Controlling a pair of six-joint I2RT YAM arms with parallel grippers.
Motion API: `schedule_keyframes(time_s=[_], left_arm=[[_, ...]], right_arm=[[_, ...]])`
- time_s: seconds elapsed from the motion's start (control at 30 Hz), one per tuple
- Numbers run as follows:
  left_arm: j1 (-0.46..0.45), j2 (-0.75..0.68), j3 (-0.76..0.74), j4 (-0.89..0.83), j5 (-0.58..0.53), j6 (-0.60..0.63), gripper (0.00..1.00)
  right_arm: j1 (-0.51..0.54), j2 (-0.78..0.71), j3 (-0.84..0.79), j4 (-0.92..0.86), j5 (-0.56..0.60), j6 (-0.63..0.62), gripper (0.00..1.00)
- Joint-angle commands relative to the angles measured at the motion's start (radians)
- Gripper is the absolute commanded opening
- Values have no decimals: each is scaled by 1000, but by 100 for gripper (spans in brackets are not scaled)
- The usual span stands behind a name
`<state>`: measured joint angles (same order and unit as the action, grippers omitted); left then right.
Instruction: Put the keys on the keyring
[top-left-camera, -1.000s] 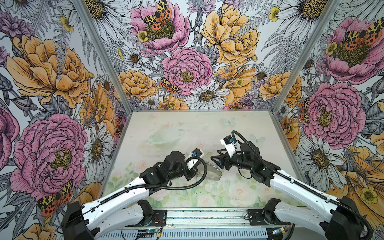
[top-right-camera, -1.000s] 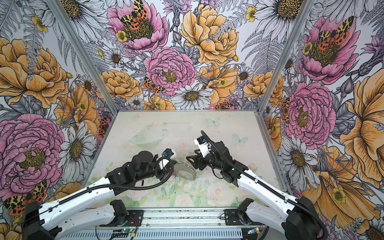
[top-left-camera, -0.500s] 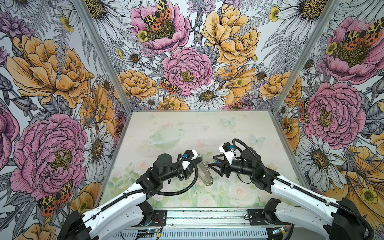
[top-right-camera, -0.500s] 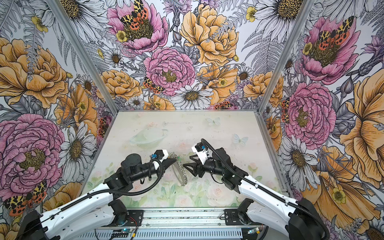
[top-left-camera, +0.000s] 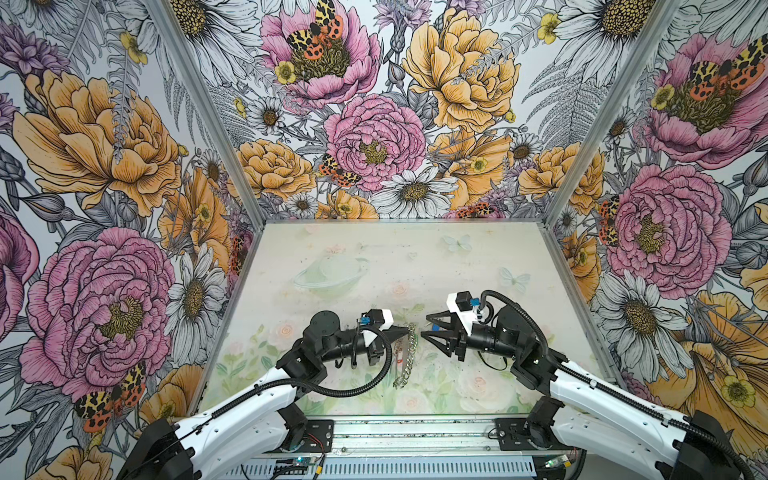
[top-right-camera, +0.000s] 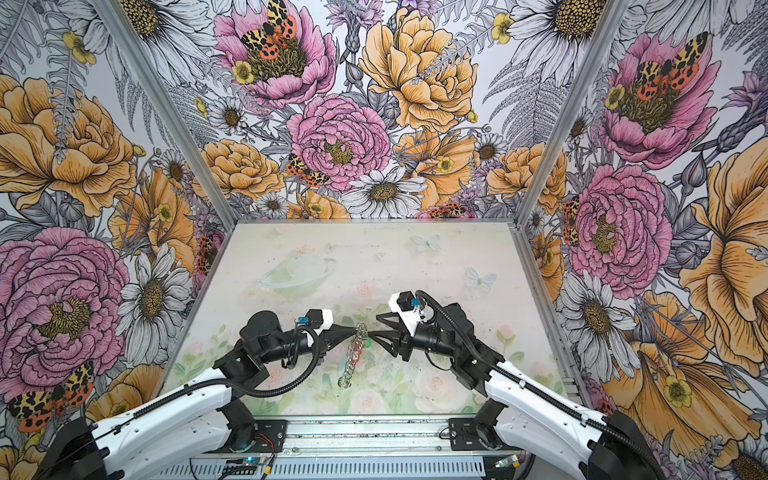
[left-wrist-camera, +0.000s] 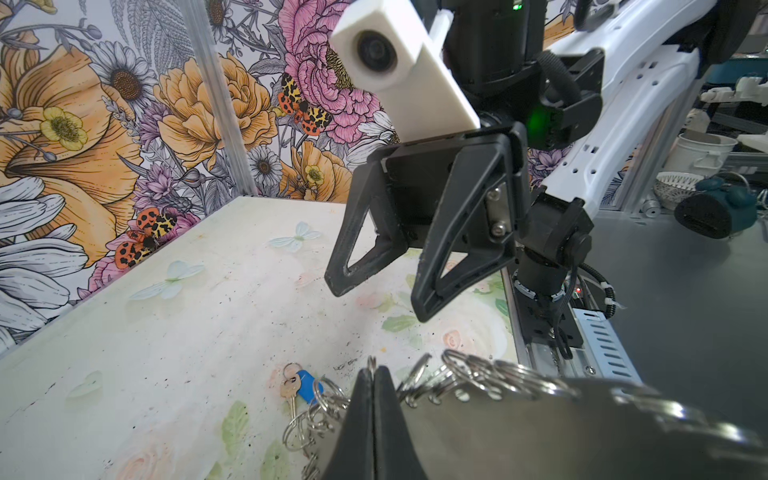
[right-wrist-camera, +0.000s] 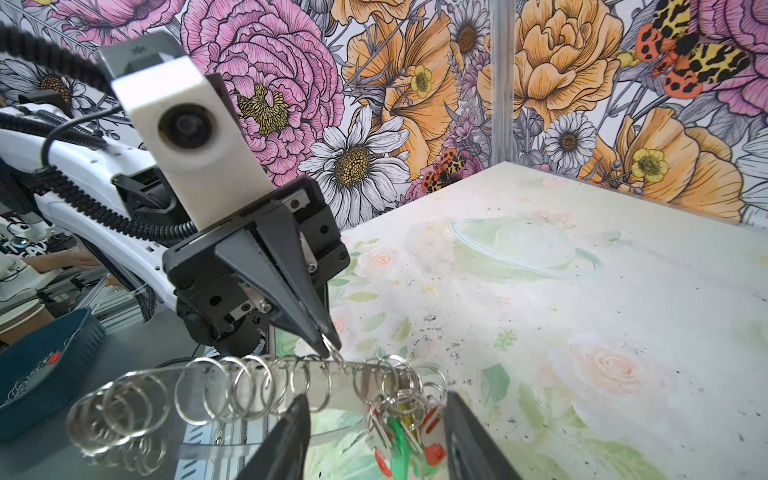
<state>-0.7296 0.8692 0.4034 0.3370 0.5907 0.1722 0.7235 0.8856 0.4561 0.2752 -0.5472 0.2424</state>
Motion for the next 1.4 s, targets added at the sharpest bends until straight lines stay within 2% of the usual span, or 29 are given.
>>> schedule_keyframes(time_s=[0.0,0.23,0.57,1.2,1.37], left_arm=[[10,-1,0,114,91,-24,0],[10,7,1,124,136,-33,0],[12,29,12,141,178,-56,0],[15,43,17,169,210,-79,0],[16,51,17,173,213,-82,0]], right_arm=[[4,-1,-11,58,-43,-13,48],[2,16,-5,74,-58,-12,41],[8,42,-12,122,-193,21,36],[31,97,0,146,-228,9,21],[31,102,14,131,-244,-4,12]])
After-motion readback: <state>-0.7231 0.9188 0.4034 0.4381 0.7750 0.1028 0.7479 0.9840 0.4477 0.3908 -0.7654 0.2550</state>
